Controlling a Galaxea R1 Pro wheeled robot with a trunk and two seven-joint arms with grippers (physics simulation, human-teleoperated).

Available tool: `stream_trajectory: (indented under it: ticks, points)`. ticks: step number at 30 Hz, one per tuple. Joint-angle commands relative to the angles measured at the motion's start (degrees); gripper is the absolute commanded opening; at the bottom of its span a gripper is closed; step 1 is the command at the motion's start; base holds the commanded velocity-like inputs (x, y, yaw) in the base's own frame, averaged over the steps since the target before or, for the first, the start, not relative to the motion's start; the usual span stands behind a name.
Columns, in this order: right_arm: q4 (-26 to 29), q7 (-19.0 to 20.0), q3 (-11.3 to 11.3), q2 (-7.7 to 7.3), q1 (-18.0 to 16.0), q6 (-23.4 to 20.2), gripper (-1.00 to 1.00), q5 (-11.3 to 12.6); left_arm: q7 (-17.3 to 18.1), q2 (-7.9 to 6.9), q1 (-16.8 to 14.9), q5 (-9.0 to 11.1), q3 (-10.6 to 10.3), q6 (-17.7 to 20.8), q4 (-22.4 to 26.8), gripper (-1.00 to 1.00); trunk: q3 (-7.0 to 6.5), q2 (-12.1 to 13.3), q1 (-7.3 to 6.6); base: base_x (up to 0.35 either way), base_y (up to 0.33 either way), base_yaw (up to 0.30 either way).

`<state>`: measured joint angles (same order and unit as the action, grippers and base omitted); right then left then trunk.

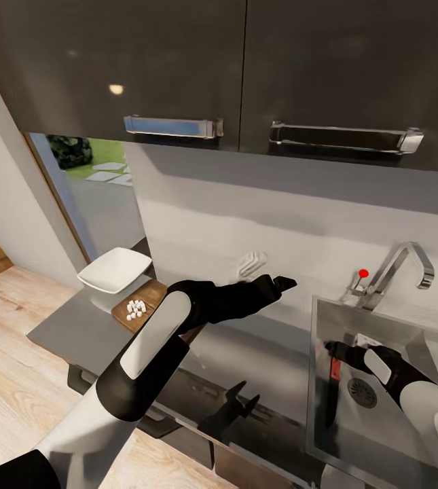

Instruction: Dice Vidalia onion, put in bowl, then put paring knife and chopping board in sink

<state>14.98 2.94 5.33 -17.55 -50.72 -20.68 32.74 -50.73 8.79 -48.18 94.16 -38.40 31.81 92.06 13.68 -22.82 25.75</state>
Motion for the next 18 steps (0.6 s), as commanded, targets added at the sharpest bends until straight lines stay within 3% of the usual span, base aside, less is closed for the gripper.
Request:
stream_trajectory:
  ticks: [1, 4, 7, 14, 18]
  points:
    - [0.45, 0.02, 0.52, -0.37, -0.02, -0.31, 1.0, 0.15, -0.46, 0.02, -0.07, 0.36, 0.02, 0.1, 0.04, 1.0, 0.12, -0.11, 0.04, -0.026, 0.0, 0.0]
    - [3.52, 3.35, 0.6, -2.6, 0.34, -0.55, 1.0, 0.29, -0.5, 0.04, -0.07, 0.39, 0.0, 0.1, 0.04, 1.0, 0.12, -0.11, 0.04, -0.146, 0.0, 0.0]
    - [5.44, 7.92, 0.46, -3.87, 1.55, -0.63, 1.0, 0.27, -0.5, 0.07, -0.07, 0.41, 0.0, 0.1, 0.04, 1.0, 0.12, -0.11, 0.04, -0.257, 0.0, 0.0]
    - [7.69, 11.19, 0.15, -5.02, 2.44, -0.63, 1.0, 0.52, -0.49, 0.09, -0.07, 0.41, 0.01, 0.18, 0.04, 1.0, 0.12, -0.11, 0.04, -0.315, 0.011, 0.0]
    - [10.72, 17.11, 0.06, -6.02, 4.31, -0.3, 1.0, 0.48, -0.5, 0.09, -0.07, 0.41, 0.05, 0.18, 0.04, 1.0, 0.12, -0.11, 0.04, -0.311, 0.124, 0.0]
